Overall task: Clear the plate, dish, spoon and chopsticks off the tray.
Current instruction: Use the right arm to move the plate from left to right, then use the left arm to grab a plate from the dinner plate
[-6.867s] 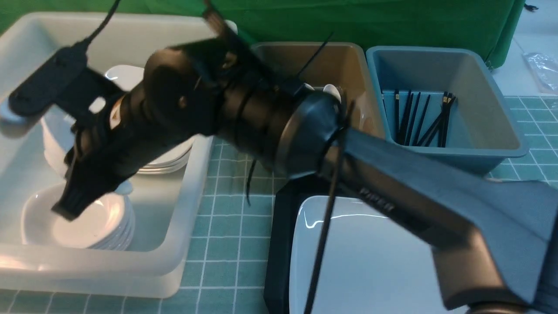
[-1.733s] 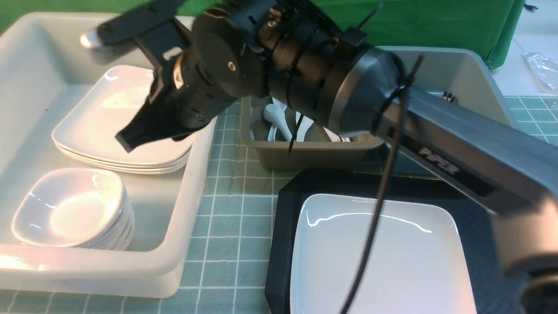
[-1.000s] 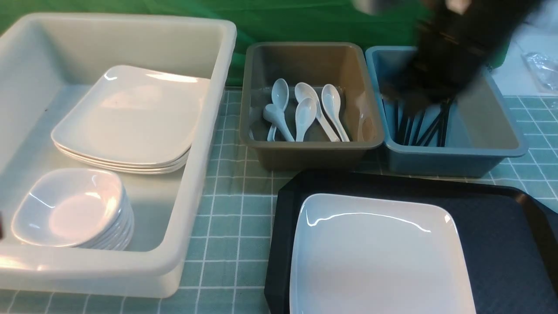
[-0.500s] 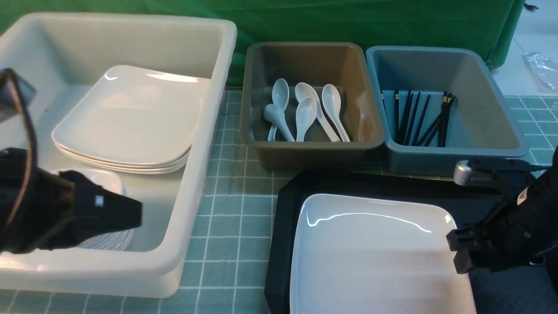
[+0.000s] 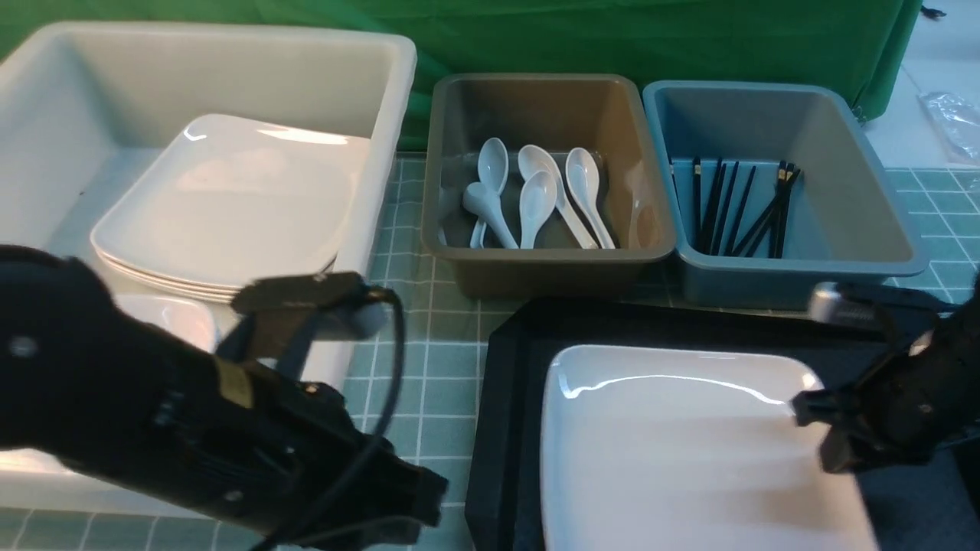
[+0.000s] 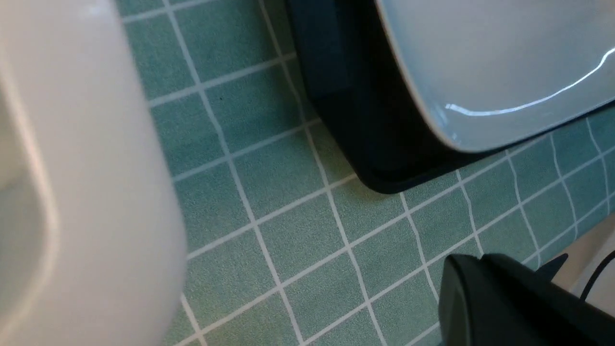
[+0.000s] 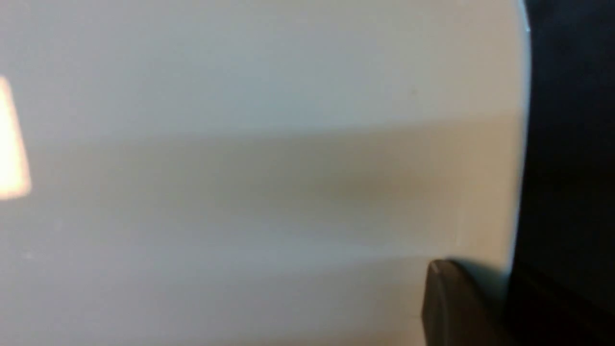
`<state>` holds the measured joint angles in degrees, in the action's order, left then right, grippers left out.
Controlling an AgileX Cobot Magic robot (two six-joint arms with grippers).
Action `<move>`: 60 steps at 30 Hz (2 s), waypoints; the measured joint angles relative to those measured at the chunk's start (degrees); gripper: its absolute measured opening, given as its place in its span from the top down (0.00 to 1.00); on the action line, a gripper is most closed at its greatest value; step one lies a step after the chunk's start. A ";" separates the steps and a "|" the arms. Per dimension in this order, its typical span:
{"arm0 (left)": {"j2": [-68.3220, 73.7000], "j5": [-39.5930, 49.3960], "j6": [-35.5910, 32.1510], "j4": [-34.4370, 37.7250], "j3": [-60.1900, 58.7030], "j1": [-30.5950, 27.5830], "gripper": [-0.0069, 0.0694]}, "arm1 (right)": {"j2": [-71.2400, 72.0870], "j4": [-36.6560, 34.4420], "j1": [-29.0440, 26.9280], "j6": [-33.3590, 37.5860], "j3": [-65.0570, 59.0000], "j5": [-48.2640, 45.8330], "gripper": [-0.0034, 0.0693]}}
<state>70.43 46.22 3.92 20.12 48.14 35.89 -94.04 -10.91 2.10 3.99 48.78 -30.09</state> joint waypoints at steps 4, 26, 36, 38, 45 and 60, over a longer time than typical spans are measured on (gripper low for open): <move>3.99 -0.61 -0.93 0.37 0.00 2.74 0.91 | 0.38 1.13 -7.83 -0.05 0.00 -2.12 0.79; 19.28 -3.73 -3.56 0.34 13.82 4.61 0.90 | 0.38 0.34 -5.79 1.42 -0.11 -2.70 0.67; 35.63 -4.03 -7.69 -0.73 26.81 5.47 0.47 | 0.43 0.57 -5.39 1.48 -0.11 -4.31 0.18; 37.91 -5.05 -7.87 -0.86 28.66 5.52 0.36 | 0.85 0.61 -5.39 1.48 -0.11 -4.53 0.18; 47.23 -5.98 -7.98 -0.91 36.79 5.52 0.13 | 7.27 0.70 -5.39 1.55 -0.11 -4.75 0.17; 51.92 -10.37 -6.30 -2.99 45.22 4.38 0.19 | 26.08 0.70 -5.39 3.51 -0.11 -4.74 0.17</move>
<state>122.35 35.85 -2.38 17.14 93.35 40.27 -67.96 -10.21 -3.29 7.50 48.67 -34.83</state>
